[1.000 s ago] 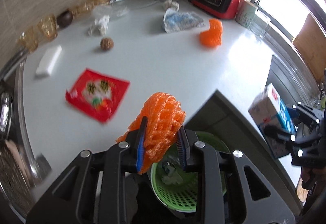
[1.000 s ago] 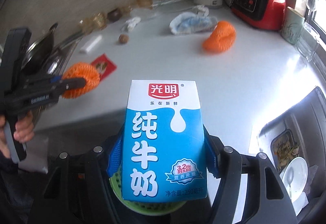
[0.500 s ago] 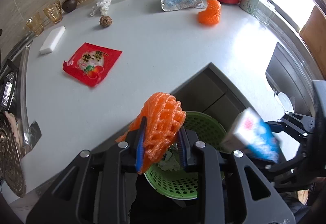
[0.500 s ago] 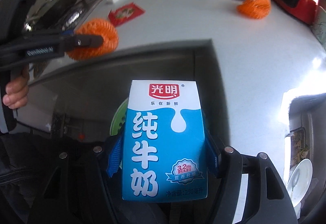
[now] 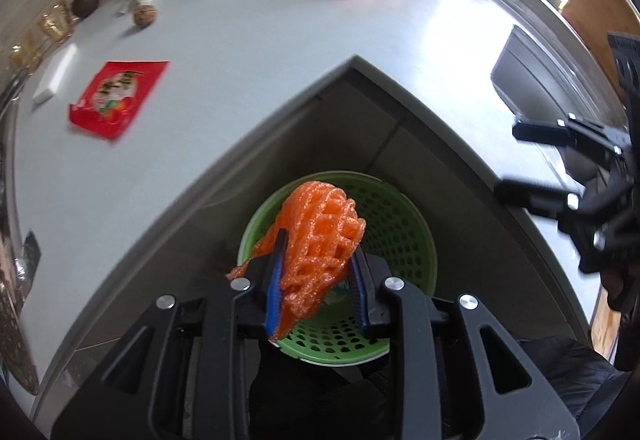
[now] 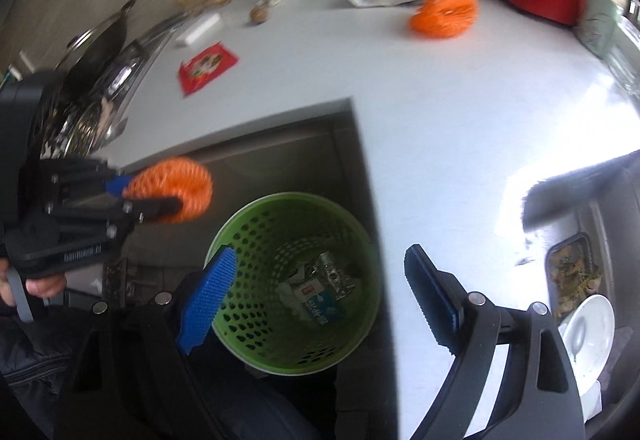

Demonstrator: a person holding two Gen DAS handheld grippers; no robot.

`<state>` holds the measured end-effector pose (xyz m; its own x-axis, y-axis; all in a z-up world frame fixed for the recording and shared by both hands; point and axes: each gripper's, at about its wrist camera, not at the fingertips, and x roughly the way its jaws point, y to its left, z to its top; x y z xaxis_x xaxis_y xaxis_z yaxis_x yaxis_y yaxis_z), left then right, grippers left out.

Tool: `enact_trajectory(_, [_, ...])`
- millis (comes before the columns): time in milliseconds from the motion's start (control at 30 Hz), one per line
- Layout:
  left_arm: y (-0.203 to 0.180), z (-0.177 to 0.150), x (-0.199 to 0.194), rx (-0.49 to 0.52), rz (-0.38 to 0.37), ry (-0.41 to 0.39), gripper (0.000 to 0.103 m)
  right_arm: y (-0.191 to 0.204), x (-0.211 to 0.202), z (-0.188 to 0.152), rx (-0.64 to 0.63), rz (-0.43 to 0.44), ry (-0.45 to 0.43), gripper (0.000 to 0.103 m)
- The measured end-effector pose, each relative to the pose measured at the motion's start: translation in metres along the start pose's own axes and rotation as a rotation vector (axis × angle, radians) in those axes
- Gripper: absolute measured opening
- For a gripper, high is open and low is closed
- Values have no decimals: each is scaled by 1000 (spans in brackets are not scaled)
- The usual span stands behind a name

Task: Collect trash
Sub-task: 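Drop the milk carton into the green basket with the right tool while the left tool drops the orange net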

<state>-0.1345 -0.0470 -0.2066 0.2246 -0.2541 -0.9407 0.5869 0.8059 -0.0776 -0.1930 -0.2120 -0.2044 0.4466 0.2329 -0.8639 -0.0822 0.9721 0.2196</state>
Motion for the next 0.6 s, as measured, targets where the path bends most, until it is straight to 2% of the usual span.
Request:
enact_trajectory(33, [-3,-1,2,9,-20,10,32,-3,-2,0,12,-3,-7,86])
enact_trajectory(100, [-10,-3,12,44,-73,68,55,-9,-5,-1,29,-5,-14,86])
enact_trajectory(133, [-13,-4,16,54,-72,84,72,-12,-6,-1,45,-6,-19,87])
enact_trajectory(167, [-18,-5,20,71,-46,91,79,-14,-6,-1,55,-7,-21,88])
enact_trajectory(267, [-27,-6,25,111,-19,98,81,-17,-6,-1,76,-6,-28,88])
enact_trajectory(367, [-25,-3,22,103,1,83,84,-18,-8,0,84,-2,-37,88])
enact_trajectory(600, [9,10,-2,-16,73,-11,91,-14,-8,10,93,-1,-66,91])
